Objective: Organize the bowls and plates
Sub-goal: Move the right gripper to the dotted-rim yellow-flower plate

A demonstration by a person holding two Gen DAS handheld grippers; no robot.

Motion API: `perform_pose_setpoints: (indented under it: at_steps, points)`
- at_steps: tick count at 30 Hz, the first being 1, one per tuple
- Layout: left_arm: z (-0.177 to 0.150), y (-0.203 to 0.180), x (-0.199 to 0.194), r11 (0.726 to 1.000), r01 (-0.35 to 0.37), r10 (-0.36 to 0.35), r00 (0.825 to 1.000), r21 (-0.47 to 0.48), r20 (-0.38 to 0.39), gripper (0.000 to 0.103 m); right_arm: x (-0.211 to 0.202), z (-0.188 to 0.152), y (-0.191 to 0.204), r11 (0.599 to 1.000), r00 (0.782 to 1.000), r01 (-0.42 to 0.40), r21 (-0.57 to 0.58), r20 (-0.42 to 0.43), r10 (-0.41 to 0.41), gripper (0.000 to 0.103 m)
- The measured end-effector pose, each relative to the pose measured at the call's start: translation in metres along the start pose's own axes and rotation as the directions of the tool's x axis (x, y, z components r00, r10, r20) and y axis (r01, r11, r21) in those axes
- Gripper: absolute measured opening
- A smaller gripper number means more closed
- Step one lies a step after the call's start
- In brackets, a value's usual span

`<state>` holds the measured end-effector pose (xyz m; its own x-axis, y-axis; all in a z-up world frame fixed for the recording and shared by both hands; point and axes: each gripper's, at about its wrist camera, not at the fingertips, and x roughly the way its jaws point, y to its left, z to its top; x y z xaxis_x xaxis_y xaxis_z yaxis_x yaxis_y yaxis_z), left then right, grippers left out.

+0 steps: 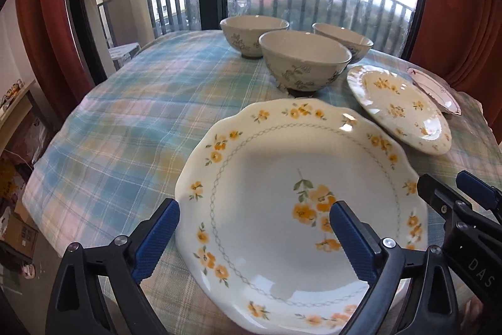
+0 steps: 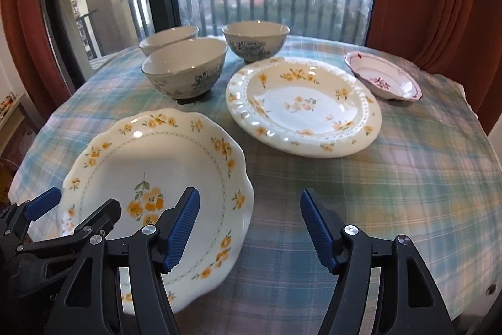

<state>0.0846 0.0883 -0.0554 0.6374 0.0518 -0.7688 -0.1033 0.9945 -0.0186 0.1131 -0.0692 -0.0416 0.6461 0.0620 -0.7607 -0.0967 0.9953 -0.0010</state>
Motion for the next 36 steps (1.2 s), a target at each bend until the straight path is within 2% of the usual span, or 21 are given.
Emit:
perform_pose_setpoints:
  at_steps: [9, 18, 24, 30, 36]
  points:
    - [0.011, -0.03, -0.018, 1.0, 0.004, -0.004, 0.999, 0.017, 0.048, 0.098, -0.023, 0.009, -0.035, 0.999, 0.998, 0.012, 0.039, 0.057, -0.014, 0.083]
    - [0.032, -0.065, -0.016, 0.999, 0.019, -0.022, 0.997, 0.039, 0.068, 0.098, -0.03, 0.021, -0.07, 0.998, 0.993, 0.012, 0.065, 0.118, -0.019, 0.085]
    - [0.054, -0.089, 0.0, 0.998, 0.036, -0.039, 0.998, 0.05, 0.05, 0.098, -0.014, 0.04, -0.099, 0.993, 0.997, 0.006, 0.121, 0.077, -0.016, 0.085]
    - [0.078, -0.113, 0.018, 0.997, 0.024, -0.028, 0.998, 0.078, 0.057, 0.097, 0.004, 0.063, -0.119, 0.993, 0.995, 0.042, 0.115, 0.083, -0.051, 0.085]
    - [0.092, -0.126, 0.044, 0.995, 0.076, -0.076, 0.997, 0.059, -0.004, 0.092, 0.026, 0.081, -0.136, 0.991, 0.996, 0.046, 0.122, 0.072, -0.055, 0.085]
